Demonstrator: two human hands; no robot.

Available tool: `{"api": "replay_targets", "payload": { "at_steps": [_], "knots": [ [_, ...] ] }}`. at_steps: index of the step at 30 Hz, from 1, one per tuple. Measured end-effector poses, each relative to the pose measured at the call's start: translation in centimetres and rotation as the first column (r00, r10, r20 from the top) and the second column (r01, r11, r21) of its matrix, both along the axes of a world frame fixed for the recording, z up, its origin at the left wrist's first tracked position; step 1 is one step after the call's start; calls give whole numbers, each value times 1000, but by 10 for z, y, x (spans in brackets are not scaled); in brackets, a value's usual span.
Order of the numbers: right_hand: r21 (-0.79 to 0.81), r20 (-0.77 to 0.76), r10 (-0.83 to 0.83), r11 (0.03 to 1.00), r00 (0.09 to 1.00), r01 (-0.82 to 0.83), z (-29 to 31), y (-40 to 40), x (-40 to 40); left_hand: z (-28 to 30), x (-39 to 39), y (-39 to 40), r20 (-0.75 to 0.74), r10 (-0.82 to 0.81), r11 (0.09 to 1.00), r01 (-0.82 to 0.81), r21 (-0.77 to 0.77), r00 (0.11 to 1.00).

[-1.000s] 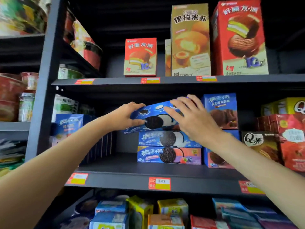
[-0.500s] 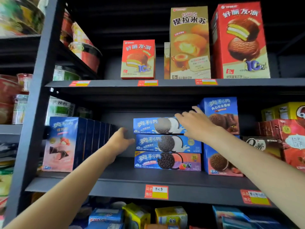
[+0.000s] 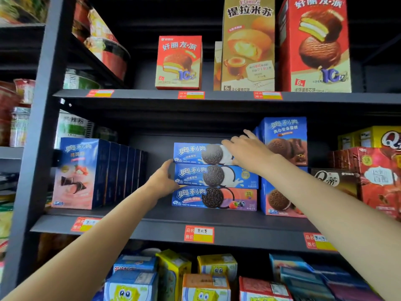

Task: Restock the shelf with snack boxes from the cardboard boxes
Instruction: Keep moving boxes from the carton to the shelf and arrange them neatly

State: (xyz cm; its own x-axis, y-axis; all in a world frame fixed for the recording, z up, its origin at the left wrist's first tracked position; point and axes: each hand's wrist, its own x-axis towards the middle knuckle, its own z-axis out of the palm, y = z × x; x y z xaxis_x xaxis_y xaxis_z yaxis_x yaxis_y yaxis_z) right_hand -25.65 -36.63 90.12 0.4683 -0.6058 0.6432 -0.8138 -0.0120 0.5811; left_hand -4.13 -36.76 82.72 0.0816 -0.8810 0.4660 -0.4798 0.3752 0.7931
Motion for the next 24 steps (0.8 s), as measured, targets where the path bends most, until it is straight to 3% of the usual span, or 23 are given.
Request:
{"api": "replay_targets", "payload": {
  "at_steps": [4,7,9,12,15,18,21,24],
  "knots": [
    [-37,3,49,998,999,-49,-8,0,3,1,-1,6,97,56,998,-53,-34,994],
    [-243,-12,269,934,963,-264,-18,3,18,-4,0,19,183,249,948,-201,-245,951],
    [-336,12,515,810,857,-481,-33,11,42,-11,4,32,158,329,870,-233,-435,931],
    [-340,60,730,656,680,-674,-67,45,91,-31,19,56,161,416,737,-228,-636,895],
    [-265,212,806,592,553,-761,-110,79,135,-61,56,83,161,442,660,-198,-725,883],
    [-111,321,809,549,493,-829,-162,102,185,-105,111,108,134,491,636,-249,-730,861],
    [83,427,751,522,504,-849,-230,124,243,-169,168,143,150,511,691,-301,-657,846],
    [305,563,641,426,522,-852,-335,156,302,-264,233,190,284,519,790,-326,-519,806]
  ]
}}
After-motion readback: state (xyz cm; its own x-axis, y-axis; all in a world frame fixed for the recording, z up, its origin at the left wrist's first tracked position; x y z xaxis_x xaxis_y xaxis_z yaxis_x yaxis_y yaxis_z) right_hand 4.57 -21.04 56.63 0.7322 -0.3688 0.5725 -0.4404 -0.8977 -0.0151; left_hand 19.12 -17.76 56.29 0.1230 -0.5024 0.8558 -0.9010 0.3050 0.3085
